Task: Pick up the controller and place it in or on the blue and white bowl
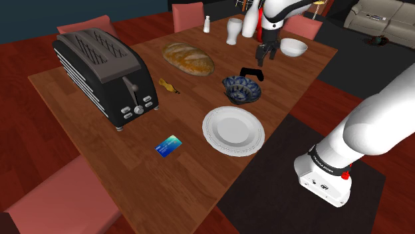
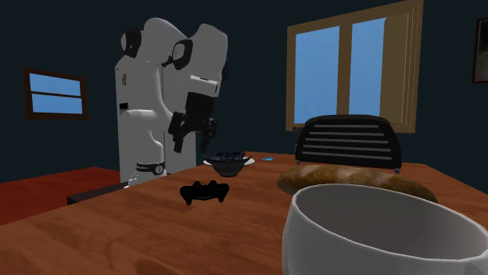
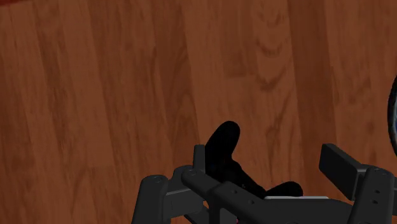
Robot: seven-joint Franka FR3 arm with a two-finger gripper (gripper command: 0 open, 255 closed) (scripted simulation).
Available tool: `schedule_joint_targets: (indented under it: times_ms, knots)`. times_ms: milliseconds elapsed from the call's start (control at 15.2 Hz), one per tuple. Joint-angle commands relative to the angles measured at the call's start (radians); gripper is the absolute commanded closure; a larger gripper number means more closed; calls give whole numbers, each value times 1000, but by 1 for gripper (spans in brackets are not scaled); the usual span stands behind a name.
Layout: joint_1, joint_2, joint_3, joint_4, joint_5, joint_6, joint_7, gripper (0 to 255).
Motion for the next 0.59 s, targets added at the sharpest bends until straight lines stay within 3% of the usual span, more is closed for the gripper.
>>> schedule_joint_targets:
  times_ms: [0, 198, 528]
  knots:
    - [-5, 85, -8, 52, 4, 27, -23, 0]
    - [-19, 194, -18, 129, 10, 51, -58, 0]
    - [-26, 216, -21, 86, 9, 117, -58, 0]
